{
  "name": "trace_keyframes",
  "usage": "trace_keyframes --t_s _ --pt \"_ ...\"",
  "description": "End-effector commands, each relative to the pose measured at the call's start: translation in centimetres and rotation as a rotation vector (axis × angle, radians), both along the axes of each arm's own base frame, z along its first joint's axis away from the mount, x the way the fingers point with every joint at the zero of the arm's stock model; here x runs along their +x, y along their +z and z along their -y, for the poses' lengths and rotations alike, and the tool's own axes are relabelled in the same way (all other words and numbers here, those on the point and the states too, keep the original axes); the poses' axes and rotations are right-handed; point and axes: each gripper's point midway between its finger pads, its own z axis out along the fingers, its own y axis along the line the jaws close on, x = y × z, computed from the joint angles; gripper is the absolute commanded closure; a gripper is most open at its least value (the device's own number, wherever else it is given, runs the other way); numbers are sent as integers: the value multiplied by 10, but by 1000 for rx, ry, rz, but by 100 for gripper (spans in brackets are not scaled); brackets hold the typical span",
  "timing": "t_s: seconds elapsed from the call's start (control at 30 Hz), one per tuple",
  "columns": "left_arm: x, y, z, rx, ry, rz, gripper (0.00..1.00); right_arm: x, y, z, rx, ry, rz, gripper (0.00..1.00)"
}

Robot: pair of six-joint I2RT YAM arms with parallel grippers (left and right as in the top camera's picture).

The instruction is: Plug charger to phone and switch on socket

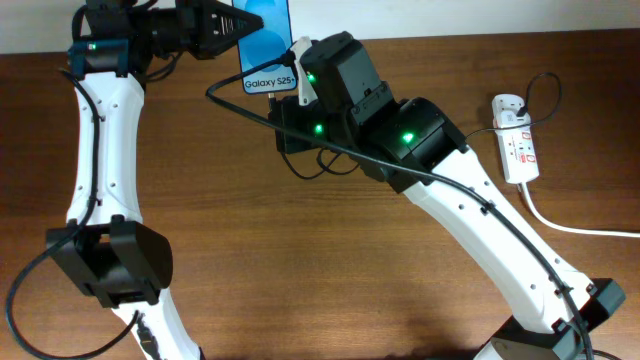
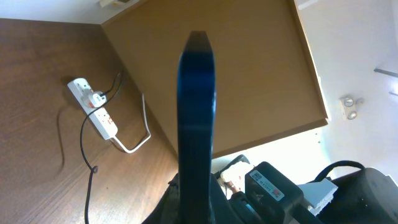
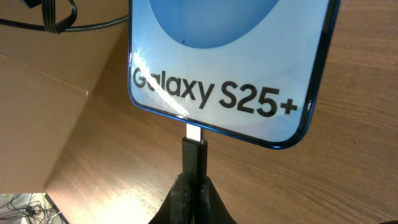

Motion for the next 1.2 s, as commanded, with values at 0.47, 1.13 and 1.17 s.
trace_keyframes --t_s 0.47,1.13,1.17 --pt "-11 15 2 -13 -34 29 100 3 6 -9 27 5 15 96" --pt "-11 15 2 -12 -34 37 100 13 4 2 -17 -67 48 96" --pt "-11 15 2 -12 -34 37 100 14 4 3 -17 -68 49 96"
